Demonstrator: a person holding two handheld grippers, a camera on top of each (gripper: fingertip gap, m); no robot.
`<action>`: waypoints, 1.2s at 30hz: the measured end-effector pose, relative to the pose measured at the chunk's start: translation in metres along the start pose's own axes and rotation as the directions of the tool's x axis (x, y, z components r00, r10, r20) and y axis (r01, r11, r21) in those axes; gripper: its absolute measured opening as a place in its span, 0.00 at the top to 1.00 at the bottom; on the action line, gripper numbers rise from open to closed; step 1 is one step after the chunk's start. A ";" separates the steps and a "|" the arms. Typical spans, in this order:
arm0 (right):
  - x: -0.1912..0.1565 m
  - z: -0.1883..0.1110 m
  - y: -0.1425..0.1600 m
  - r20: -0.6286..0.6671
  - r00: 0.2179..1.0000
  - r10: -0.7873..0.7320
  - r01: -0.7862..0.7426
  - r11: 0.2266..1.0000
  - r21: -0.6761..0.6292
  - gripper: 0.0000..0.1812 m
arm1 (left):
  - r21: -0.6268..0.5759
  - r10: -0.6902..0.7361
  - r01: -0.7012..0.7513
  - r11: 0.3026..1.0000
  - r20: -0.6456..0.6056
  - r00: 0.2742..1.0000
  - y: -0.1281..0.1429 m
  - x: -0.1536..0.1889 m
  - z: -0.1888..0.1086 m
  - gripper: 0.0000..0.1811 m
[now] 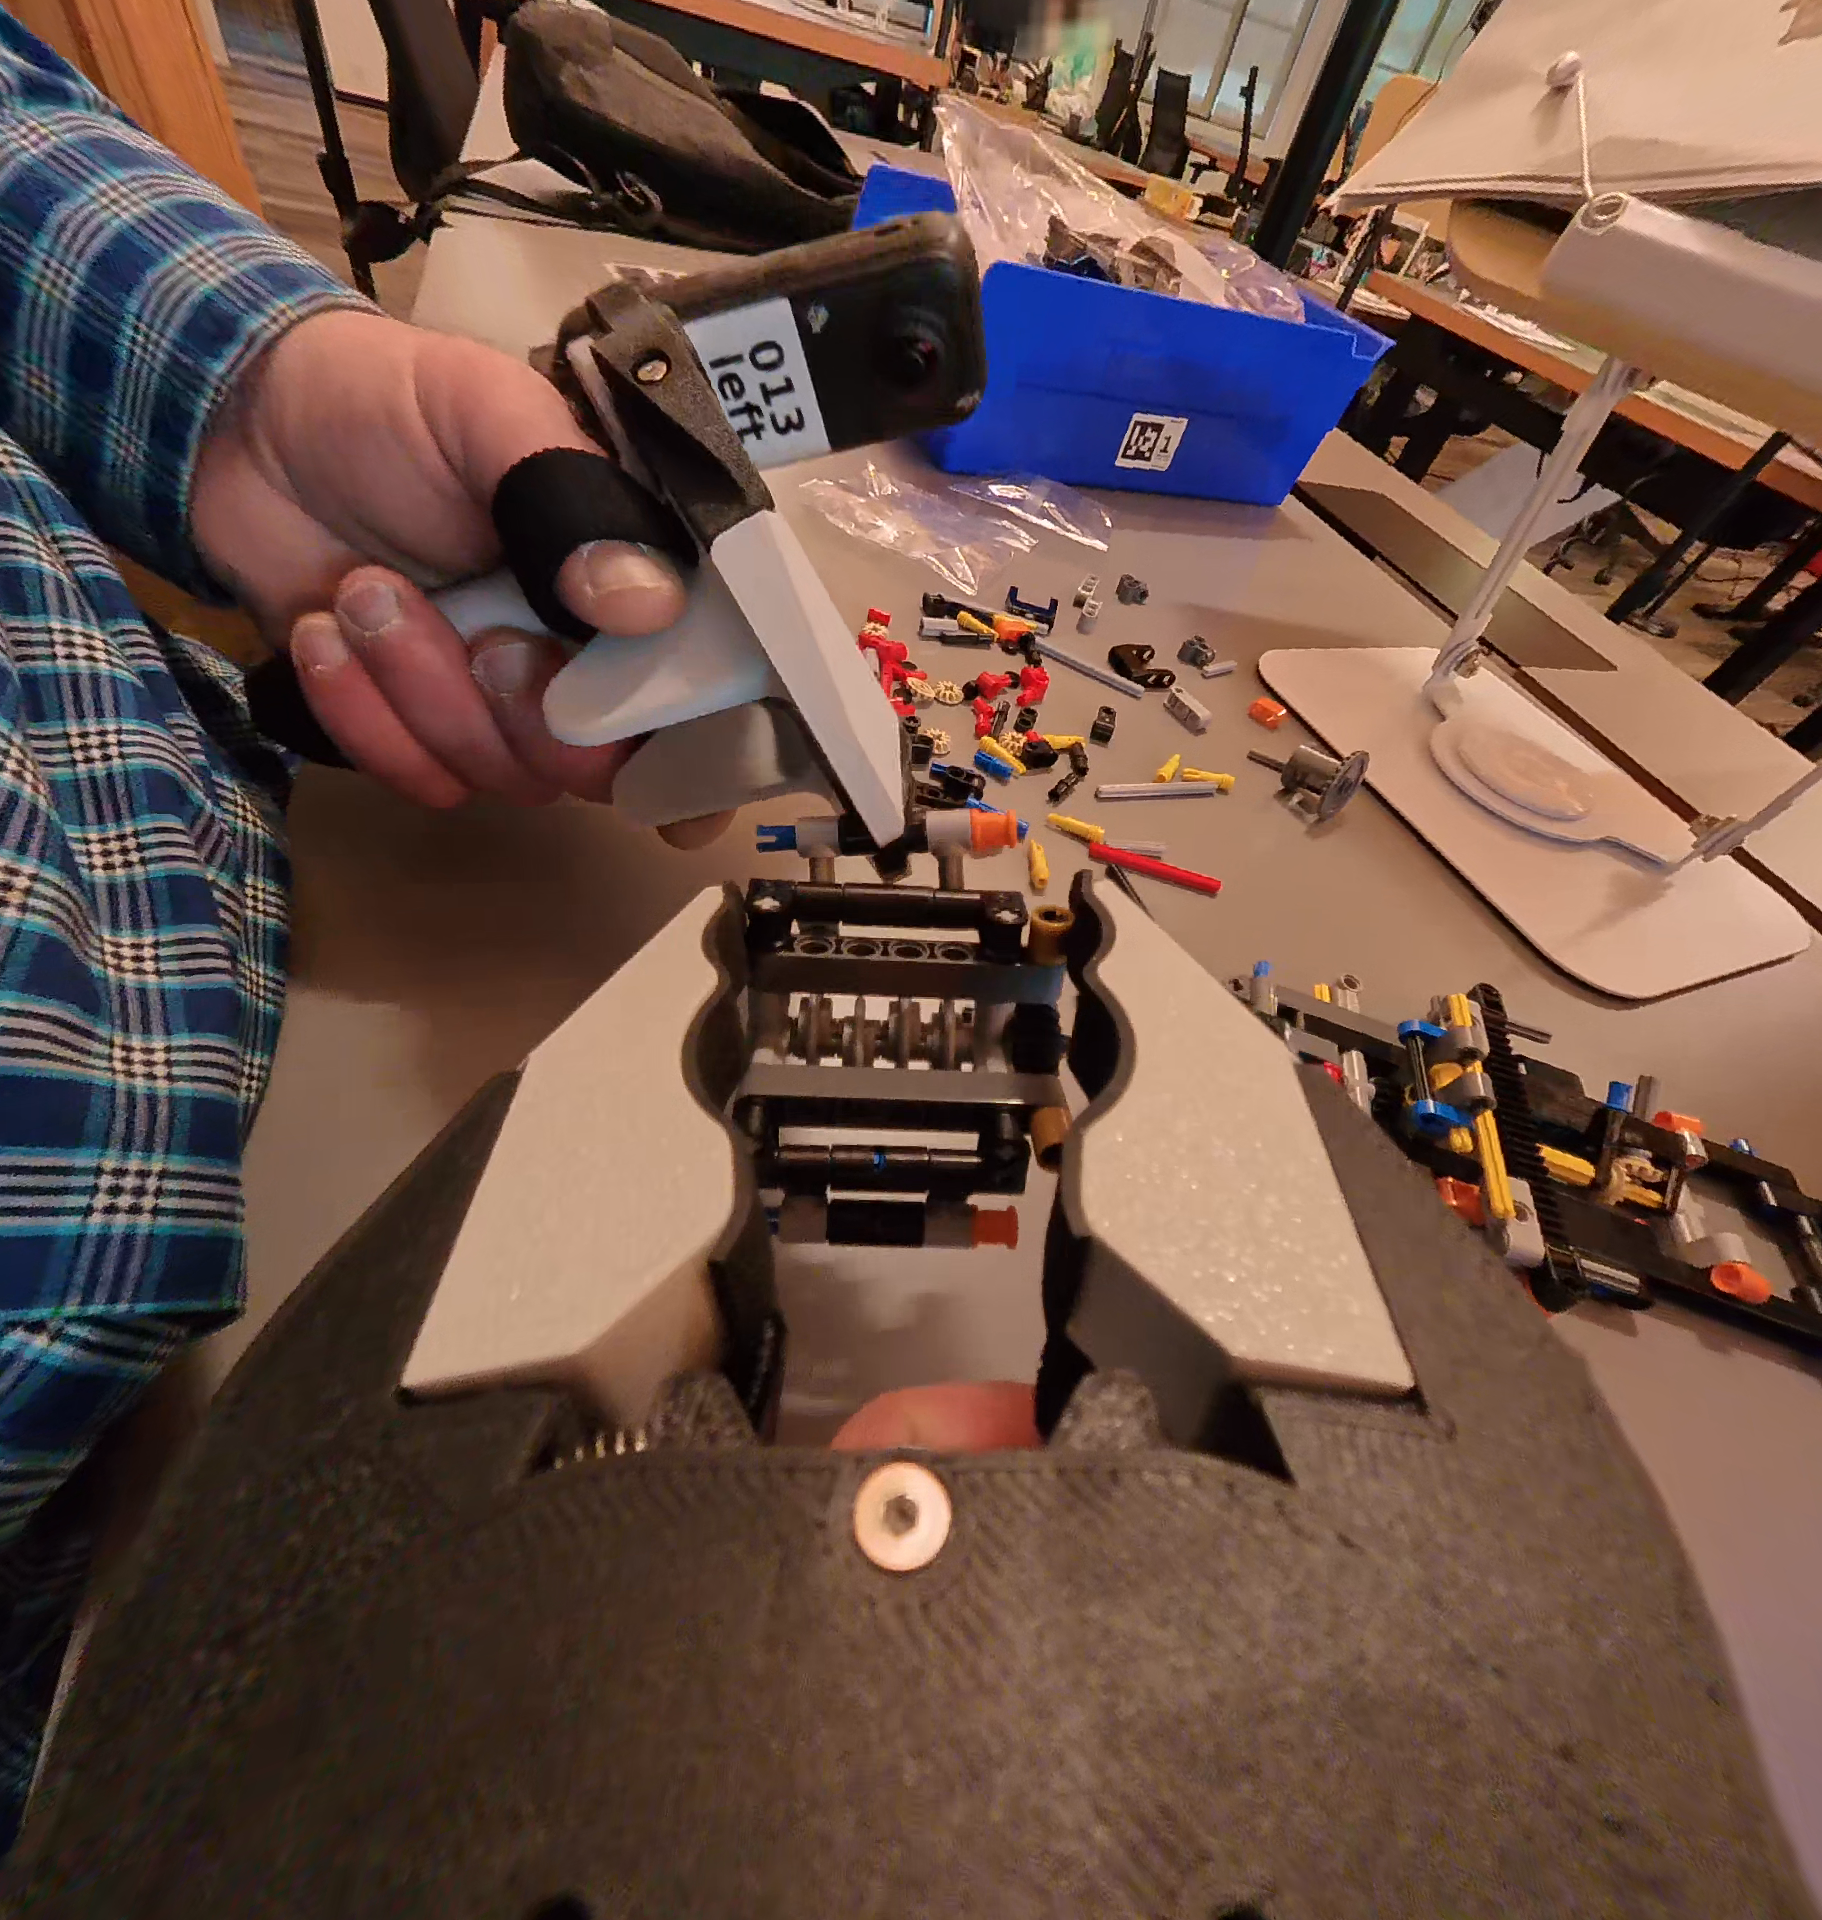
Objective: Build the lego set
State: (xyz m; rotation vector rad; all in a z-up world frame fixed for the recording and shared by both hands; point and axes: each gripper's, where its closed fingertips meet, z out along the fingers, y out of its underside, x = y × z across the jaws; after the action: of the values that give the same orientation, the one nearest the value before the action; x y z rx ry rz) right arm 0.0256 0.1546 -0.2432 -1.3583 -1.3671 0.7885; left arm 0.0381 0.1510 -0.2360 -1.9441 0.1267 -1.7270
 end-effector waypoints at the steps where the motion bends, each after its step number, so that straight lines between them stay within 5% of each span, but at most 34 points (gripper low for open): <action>1: 0.000 0.000 -0.001 0.000 1.000 -0.002 0.002 1.000 0.005 0.67 | -0.006 -0.008 0.008 1.000 -0.010 1.000 0.000 0.001 0.000 0.97; 13: -0.005 -0.003 -0.007 0.012 0.999 -0.042 0.041 0.998 0.044 0.67 | -0.044 -0.134 0.130 0.991 -0.118 0.984 0.003 0.009 -0.001 0.98; 36: -0.007 -0.005 -0.010 0.030 0.999 -0.030 0.028 0.997 0.067 0.67 | -0.033 -0.075 0.073 0.997 -0.089 0.993 0.001 0.007 0.001 0.90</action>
State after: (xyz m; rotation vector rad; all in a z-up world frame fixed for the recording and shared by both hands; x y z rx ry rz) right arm 0.0262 0.1454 -0.2339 -1.2764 -1.3701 0.8316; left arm 0.0406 0.1477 -0.2300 -1.9144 0.1140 -1.8715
